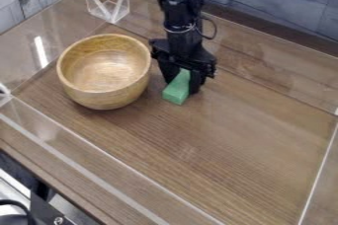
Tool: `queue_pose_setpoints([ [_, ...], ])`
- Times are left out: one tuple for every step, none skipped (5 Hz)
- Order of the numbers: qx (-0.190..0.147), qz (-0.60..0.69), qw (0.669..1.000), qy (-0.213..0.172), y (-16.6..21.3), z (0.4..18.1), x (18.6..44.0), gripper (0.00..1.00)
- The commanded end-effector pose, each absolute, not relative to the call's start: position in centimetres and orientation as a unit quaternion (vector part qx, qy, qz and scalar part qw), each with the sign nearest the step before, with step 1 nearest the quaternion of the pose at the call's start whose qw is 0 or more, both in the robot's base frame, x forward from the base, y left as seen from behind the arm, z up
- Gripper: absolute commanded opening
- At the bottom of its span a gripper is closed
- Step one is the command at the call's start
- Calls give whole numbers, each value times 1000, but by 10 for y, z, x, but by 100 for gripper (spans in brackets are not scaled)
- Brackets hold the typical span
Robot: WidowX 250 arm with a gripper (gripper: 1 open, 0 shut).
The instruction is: Put green object into wooden bowl
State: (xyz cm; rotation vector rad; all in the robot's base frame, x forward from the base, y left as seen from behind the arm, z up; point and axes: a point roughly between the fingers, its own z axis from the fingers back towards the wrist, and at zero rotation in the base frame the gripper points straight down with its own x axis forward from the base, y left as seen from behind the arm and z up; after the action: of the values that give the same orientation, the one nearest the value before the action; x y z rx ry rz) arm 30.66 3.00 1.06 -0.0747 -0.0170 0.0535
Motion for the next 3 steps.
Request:
queue_pose_setpoints([
  [-58,20,998,2,20,17,297,0],
  [-74,27,997,-2,16,26,294,0],
  [-85,35,996,-5,13,33,293,0],
])
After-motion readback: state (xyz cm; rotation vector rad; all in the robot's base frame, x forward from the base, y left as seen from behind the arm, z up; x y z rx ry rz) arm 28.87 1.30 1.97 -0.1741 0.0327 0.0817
